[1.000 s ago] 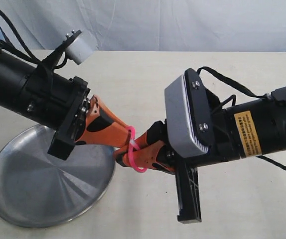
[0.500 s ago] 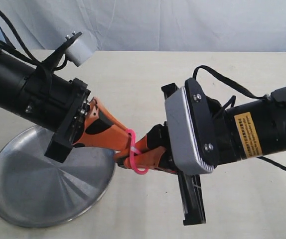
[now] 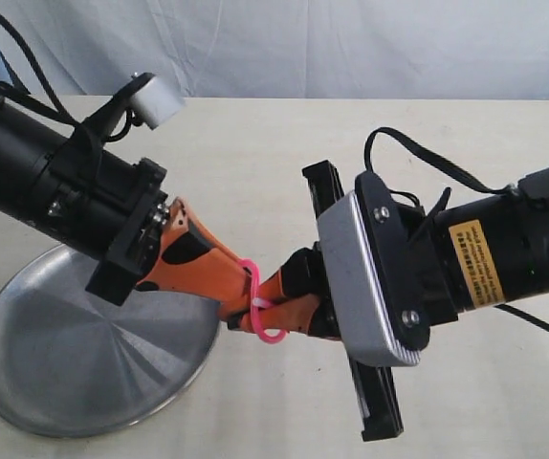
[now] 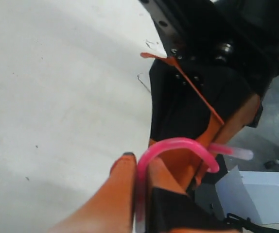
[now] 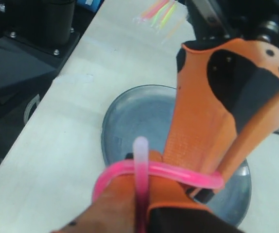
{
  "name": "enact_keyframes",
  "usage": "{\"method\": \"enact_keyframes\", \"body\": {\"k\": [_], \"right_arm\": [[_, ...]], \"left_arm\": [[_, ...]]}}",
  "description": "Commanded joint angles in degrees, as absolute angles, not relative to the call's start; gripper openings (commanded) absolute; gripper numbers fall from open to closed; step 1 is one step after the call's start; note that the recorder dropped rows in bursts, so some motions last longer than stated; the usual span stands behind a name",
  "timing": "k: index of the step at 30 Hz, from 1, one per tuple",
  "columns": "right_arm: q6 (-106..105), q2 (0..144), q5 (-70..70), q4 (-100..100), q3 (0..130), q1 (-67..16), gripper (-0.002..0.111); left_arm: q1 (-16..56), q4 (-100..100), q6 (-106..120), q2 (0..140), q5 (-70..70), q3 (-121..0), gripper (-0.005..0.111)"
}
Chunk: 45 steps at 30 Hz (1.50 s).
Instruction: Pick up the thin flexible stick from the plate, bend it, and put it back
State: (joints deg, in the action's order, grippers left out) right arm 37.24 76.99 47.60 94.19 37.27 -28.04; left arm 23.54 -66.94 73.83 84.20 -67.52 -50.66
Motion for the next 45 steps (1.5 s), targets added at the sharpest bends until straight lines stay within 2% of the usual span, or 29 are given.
{"method": "enact_keyframes", "body": {"k": [1, 17, 34, 45], "right_arm": [[35.4, 76.6, 51.6, 95.2, 37.1, -28.8, 0.000], [35.4, 76.6, 51.7, 96.1, 37.1, -28.8, 0.000], [35.6, 76.6, 52.2, 96.0, 37.1, -28.8, 0.000], [36.8, 76.6, 56.1, 86.3, 37.1, -28.8, 0.000]], "left_arm": [[23.6, -71.7, 70.9, 87.2, -68.2, -50.8, 0.000], [23.6, -76.0, 70.6, 94.6, -70.0, -51.4, 0.000], [23.6, -77.3, 74.1, 94.8, -70.0, -51.4, 0.000], [23.6, -78.9, 77.3, 94.8, -70.0, -51.4, 0.000]]}}
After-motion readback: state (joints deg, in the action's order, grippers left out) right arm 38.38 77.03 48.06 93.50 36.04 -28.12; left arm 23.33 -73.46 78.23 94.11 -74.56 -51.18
